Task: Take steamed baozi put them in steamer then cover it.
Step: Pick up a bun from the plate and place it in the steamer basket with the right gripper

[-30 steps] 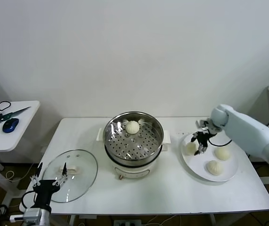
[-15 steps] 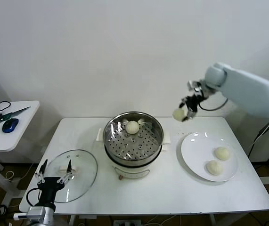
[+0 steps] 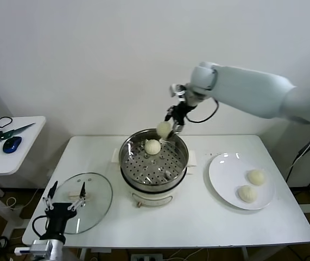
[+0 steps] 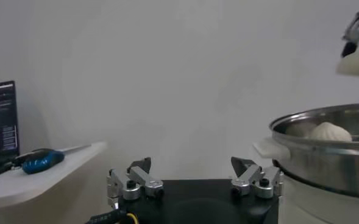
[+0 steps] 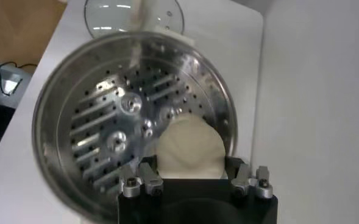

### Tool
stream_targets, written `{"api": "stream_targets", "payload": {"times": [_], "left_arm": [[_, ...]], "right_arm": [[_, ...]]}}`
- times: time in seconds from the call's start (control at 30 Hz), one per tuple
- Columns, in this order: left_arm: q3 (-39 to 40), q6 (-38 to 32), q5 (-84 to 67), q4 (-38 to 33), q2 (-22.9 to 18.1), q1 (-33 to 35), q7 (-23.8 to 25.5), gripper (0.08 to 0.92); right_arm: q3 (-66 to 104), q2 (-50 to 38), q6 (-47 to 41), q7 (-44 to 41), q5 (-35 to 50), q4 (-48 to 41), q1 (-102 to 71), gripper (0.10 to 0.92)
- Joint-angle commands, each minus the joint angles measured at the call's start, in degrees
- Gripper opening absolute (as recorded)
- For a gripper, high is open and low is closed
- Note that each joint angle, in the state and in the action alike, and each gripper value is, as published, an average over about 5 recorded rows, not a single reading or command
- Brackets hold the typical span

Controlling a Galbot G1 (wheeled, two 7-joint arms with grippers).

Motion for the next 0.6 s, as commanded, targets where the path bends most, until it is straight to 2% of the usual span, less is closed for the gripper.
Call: {"api": "stream_targets", "payload": {"times": [0.03,0.33,0.6], "left_arm": [[0.0,-0.7,-0.9,-0.5,0.9,0.1,0.3,0.823],[-0.3,-0.5,-1.2,0.2,2.1,-0.3,0.2,0.823],[-0.5,-0.3,-1.3,0.8,2.8,-1.0,0.2,0.823]], "right_arm": [[-2.8,8.9,-2.6,4.8,4.6,0.5,-3.3,0.708],[-2.6,13.4,-2.5,5.3,3.1,-4.6,-9.5,0.711],[-3.4,14.0,-1.9,4.5,2.1,-6.0,-11.1,0.713]]}}
